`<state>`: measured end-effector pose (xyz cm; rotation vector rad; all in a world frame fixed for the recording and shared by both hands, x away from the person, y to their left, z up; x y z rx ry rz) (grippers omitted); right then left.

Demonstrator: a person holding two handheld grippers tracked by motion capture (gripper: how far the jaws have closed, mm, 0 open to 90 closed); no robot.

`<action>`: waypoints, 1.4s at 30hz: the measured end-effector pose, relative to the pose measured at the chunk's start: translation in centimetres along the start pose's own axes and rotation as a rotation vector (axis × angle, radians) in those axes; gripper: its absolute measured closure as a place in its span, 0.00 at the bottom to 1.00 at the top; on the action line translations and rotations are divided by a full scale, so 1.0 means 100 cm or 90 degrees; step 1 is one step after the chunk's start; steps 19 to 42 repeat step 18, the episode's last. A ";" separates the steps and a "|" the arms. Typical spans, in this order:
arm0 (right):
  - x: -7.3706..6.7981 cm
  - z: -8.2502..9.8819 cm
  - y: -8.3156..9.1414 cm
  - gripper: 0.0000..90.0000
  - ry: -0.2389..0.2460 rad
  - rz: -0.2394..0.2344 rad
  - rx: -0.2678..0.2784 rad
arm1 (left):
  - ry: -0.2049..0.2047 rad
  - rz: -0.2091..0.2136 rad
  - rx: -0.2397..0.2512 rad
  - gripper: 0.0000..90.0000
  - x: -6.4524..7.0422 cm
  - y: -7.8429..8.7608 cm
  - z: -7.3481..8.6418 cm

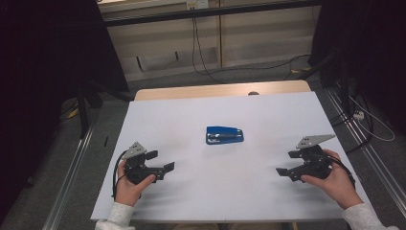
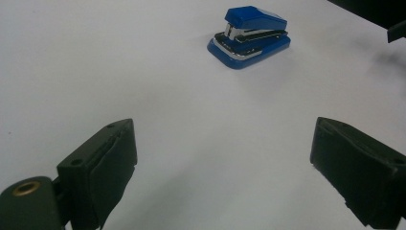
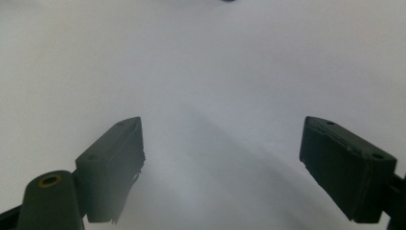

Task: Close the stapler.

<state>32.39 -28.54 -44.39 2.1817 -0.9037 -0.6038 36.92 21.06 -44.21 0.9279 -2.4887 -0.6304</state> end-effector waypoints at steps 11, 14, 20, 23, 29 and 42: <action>-0.004 0.006 0.005 0.16 0.009 -0.002 0.002 | -0.006 0.007 -0.008 0.10 0.000 0.020 0.014; -0.003 0.006 0.006 0.16 0.013 0.002 0.005 | -0.012 0.008 -0.009 0.10 0.000 0.023 0.017; -0.003 0.007 0.005 0.16 0.010 0.000 0.004 | -0.008 0.005 -0.010 0.10 -0.001 0.024 0.019; -0.003 0.007 0.005 0.16 0.010 0.000 0.004 | -0.008 0.005 -0.010 0.10 -0.001 0.024 0.019; -0.003 0.007 0.005 0.16 0.010 0.000 0.004 | -0.008 0.005 -0.010 0.10 -0.001 0.024 0.019; -0.003 0.007 0.005 0.16 0.010 0.000 0.004 | -0.008 0.005 -0.010 0.10 -0.001 0.024 0.019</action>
Point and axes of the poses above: each handheld gripper's, and its own axes: y roughly backward along the jaws, z roughly out of its underside, x roughly to its right, the point moved 2 cm from there along -y, roughly forward along the jaws, and after that the axes turned 2 degrees about -x, right-handed, at the moved point
